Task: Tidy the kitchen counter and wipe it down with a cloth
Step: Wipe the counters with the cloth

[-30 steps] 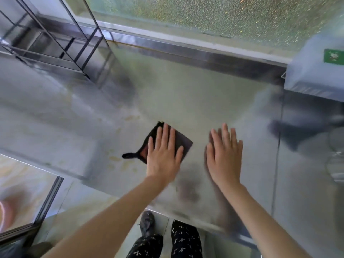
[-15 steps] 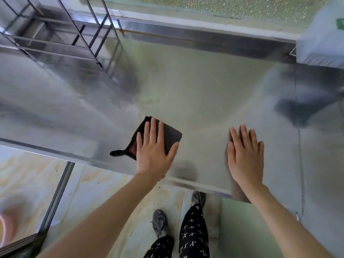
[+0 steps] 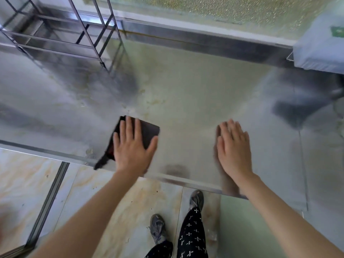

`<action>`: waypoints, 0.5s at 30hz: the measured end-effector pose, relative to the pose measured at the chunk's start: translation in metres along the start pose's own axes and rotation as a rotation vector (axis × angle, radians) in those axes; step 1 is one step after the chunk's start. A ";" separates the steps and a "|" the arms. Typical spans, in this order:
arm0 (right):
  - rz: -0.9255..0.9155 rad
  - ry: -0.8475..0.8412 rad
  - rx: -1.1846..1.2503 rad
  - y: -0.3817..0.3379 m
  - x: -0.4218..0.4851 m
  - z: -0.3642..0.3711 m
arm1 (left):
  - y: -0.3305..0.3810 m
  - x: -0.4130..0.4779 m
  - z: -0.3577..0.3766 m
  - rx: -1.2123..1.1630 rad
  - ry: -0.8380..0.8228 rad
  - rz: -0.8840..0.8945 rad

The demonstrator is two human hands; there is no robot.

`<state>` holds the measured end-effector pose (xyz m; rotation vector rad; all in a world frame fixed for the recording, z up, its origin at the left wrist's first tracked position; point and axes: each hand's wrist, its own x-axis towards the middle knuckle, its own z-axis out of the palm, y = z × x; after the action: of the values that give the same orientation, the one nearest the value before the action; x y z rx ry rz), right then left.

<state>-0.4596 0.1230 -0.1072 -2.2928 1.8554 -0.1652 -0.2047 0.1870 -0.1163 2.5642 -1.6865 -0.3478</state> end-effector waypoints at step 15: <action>-0.028 -0.059 -0.070 -0.065 0.042 0.031 | -0.041 0.079 -0.018 0.054 0.032 -0.030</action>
<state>-0.3820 0.0975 -0.1247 -2.3437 1.8288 -0.0357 -0.1344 0.1304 -0.1181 2.6212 -1.6705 -0.2648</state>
